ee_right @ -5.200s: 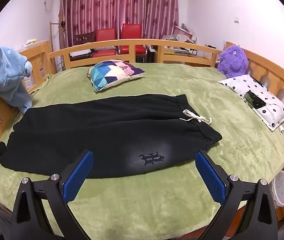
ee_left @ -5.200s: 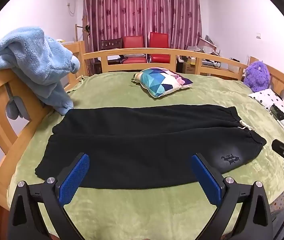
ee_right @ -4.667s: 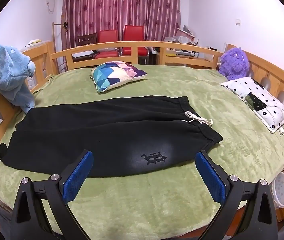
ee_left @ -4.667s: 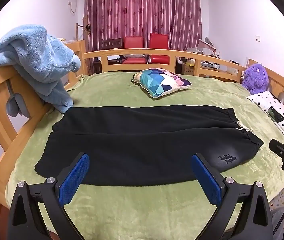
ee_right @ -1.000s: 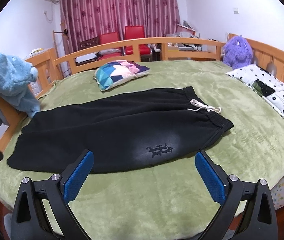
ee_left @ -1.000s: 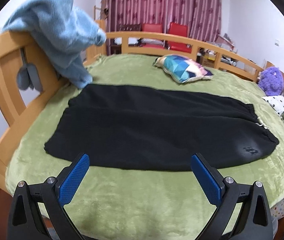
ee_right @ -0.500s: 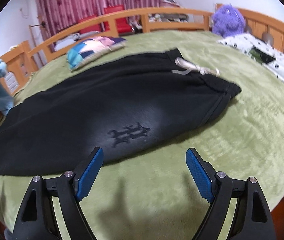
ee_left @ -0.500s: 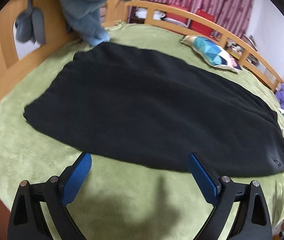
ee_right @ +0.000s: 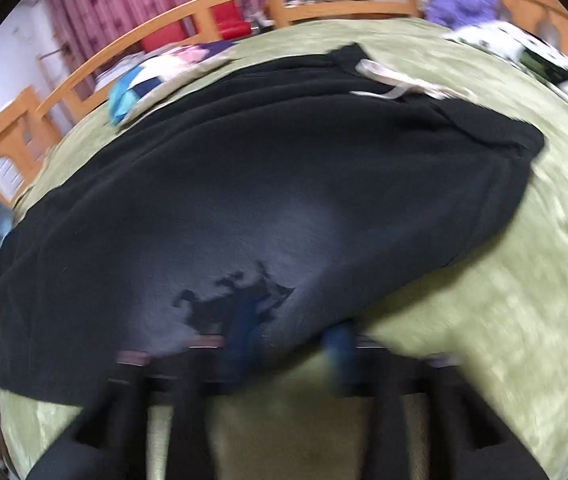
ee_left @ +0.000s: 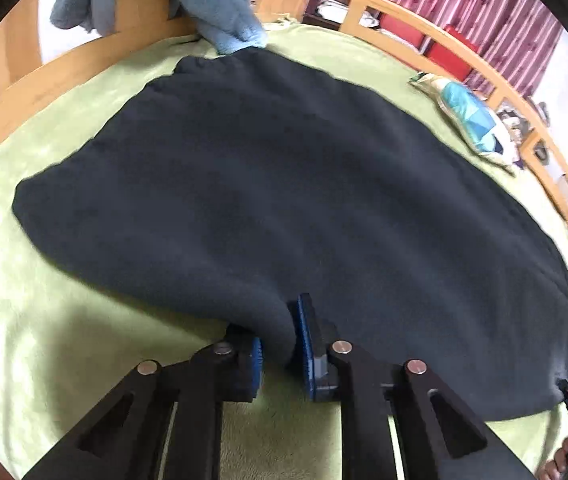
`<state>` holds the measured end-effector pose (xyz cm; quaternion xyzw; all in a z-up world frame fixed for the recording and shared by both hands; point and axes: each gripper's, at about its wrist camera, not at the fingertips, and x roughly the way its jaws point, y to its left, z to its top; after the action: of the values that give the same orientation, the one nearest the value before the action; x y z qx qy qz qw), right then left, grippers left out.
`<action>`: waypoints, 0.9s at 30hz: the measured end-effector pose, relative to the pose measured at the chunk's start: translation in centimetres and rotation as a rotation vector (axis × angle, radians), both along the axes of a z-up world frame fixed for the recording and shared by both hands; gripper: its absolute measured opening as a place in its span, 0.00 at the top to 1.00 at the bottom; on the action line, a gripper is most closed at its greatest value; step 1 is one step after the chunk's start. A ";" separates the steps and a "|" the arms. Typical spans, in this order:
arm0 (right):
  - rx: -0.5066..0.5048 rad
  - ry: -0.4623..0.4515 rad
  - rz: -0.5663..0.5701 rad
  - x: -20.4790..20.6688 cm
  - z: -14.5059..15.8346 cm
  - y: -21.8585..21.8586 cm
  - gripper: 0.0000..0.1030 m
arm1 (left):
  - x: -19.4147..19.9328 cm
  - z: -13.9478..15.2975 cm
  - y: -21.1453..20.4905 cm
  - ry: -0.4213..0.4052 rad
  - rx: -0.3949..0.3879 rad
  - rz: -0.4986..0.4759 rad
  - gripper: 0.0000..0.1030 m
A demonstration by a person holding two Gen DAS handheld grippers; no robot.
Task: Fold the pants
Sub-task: 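Grasp the black sweatpants leg edge with the left tool while the right tool grasps it too, then lift the held leg with both tools and fold it over the other leg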
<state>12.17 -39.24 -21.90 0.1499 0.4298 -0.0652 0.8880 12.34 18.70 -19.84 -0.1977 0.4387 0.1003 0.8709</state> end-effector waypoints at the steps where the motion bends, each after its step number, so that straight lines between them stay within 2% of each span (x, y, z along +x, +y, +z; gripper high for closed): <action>1: -0.021 -0.023 0.005 0.2 0.8 0.4 0.83 | 0.1 0.8 0.2 -0.019 -0.004 -0.009 0.88; 3: -0.054 -0.074 0.031 0.6 2.8 0.9 0.84 | 0.4 3.1 0.1 -0.067 0.006 -0.028 0.88; 7: -0.058 -0.155 0.054 2.2 6.9 1.2 0.85 | 2.1 7.8 -1.2 -0.149 0.102 -0.075 0.89; 12: -0.045 -0.224 0.057 6.0 10.7 1.2 0.86 | 6.1 11.5 -1.3 -0.221 0.130 -0.078 0.89; 15: -0.038 -0.247 0.063 7.9 12.1 0.9 0.86 | 9.1 12.2 -1.2 -0.239 0.156 -0.073 0.89; 20: -0.066 -0.274 0.081 13.5 13.1 1.5 0.87 | 14.4 12.2 -1.1 -0.261 0.191 -0.055 0.89; 24: -0.089 -0.275 0.090 18.1 12.8 2.2 0.87 | 18.4 11.2 -1.8 -0.253 0.218 -0.057 0.89; 27: -0.100 -0.246 0.103 21.6 11.3 2.8 0.87 | 21.1 9.9 -2.3 -0.231 0.227 -0.066 0.89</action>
<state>33.79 -36.46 -10.62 0.0903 0.3210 -0.0220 0.9425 33.46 16.44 -9.95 -0.0937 0.3280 0.0972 0.9350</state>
